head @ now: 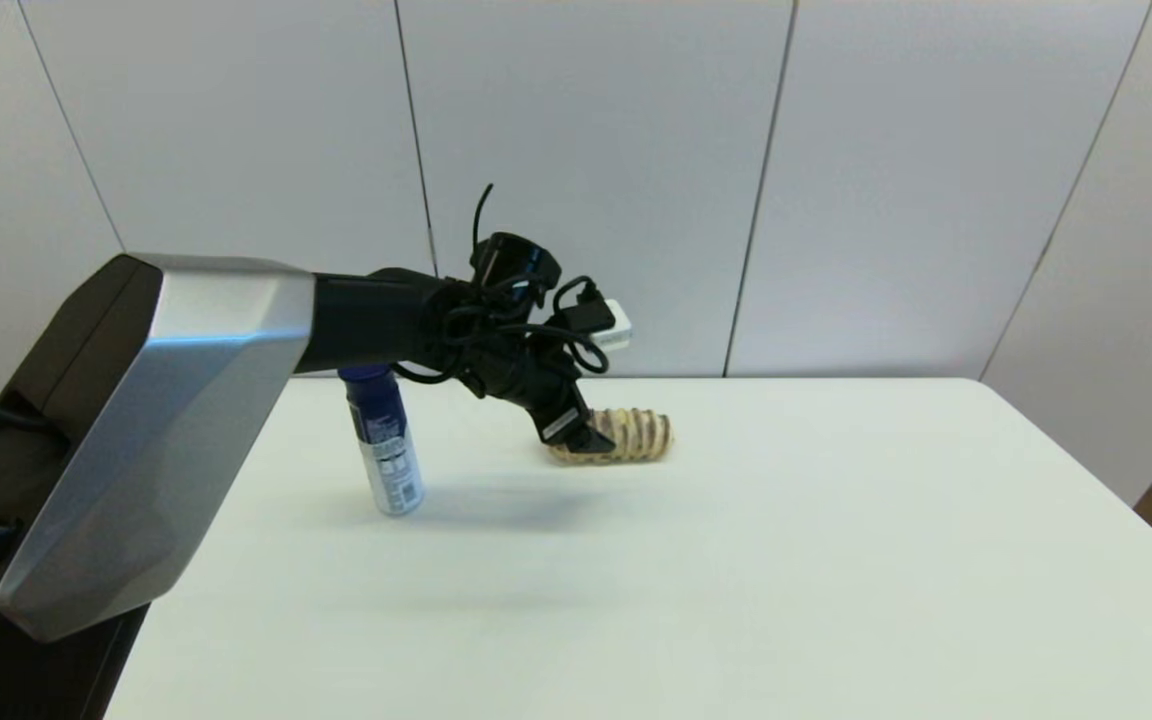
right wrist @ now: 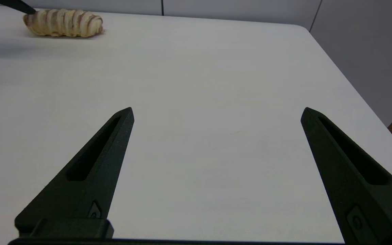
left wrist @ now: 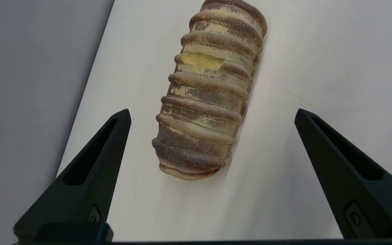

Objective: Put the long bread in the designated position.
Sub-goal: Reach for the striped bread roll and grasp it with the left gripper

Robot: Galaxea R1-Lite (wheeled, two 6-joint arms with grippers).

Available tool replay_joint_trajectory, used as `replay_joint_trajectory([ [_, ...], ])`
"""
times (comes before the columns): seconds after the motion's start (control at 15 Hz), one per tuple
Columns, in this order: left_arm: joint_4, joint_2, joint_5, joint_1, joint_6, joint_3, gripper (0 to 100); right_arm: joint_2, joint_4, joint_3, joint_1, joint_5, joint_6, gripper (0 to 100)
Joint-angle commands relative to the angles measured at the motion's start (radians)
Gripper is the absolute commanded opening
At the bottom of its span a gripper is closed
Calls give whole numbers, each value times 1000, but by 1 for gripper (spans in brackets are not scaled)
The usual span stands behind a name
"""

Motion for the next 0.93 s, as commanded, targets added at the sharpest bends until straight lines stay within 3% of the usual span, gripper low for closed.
replay_joint_trajectory([
  [0.07,0,-2,-2,-9,8,0,100,2,0,0,0,1,-1,100],
  [0.93,-11,95,0,10,23,-40,100,2,0,0,0,1,-1,100],
])
